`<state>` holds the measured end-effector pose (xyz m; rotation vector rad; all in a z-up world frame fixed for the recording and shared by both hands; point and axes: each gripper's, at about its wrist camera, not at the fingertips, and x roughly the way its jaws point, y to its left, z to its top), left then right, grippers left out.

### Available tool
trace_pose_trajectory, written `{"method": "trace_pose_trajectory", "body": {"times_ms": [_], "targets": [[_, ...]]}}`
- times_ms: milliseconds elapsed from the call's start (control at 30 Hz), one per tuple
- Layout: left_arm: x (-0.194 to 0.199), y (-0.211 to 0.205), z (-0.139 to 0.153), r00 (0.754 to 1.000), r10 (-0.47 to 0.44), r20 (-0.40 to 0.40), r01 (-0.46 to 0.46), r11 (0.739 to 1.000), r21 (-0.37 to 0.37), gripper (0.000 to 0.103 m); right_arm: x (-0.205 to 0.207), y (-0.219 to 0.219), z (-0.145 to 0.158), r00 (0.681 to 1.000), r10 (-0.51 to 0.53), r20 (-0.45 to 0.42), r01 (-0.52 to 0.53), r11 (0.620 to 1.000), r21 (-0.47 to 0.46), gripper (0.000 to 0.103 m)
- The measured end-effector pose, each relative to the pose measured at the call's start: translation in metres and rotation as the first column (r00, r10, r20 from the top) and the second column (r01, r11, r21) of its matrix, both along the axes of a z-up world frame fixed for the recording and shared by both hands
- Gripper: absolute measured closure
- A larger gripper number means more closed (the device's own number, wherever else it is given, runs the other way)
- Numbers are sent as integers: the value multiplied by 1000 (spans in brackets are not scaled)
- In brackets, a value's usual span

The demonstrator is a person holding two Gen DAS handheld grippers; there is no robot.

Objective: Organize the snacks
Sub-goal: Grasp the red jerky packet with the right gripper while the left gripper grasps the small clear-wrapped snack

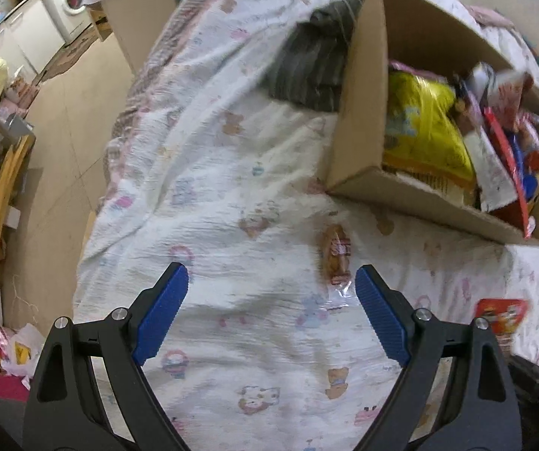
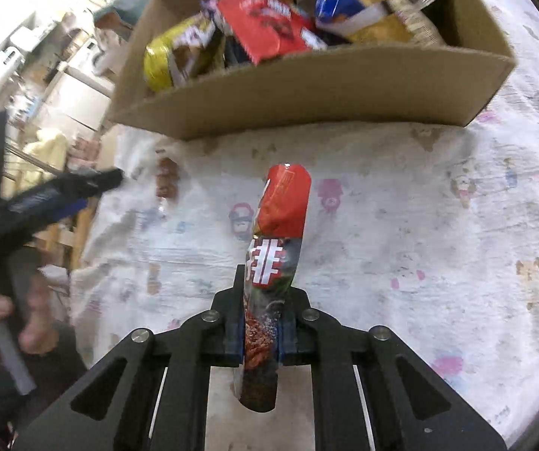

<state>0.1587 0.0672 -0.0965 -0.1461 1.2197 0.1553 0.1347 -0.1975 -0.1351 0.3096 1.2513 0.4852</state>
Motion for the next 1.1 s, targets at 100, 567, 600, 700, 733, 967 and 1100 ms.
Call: {"method": "trace_pose_trajectory", "body": {"times_ms": [100, 567, 600, 700, 733, 967, 1100], "targets": [[8, -18, -8, 999, -39, -8, 39, 999, 23, 22, 2, -12, 9, 999, -22, 23, 22, 1000, 20, 91], [40, -48, -42, 994, -25, -108, 35, 996, 85, 54, -5, -37, 23, 996, -72, 59, 70, 997, 28, 91], [39, -49, -40, 994, -24, -106, 34, 995, 91, 69, -5, -39, 23, 995, -76, 59, 74, 997, 27, 91], [36, -46, -36, 994, -19, -111, 26, 998, 65, 88, -2, -31, 21, 995, -84, 58, 83, 996, 19, 91], [36, -44, -34, 994, -20, -109, 26, 998, 59, 89, -1, -30, 21, 995, -85, 57, 85, 996, 18, 91], [10, -40, -17, 995, -51, -83, 56, 997, 50, 89, 0, -18, 23, 995, -74, 65, 73, 997, 10, 91], [-12, -39, -12, 995, -63, -79, 66, 997, 37, 89, -2, -12, 26, 995, -60, 74, 59, 998, 13, 91]]}}
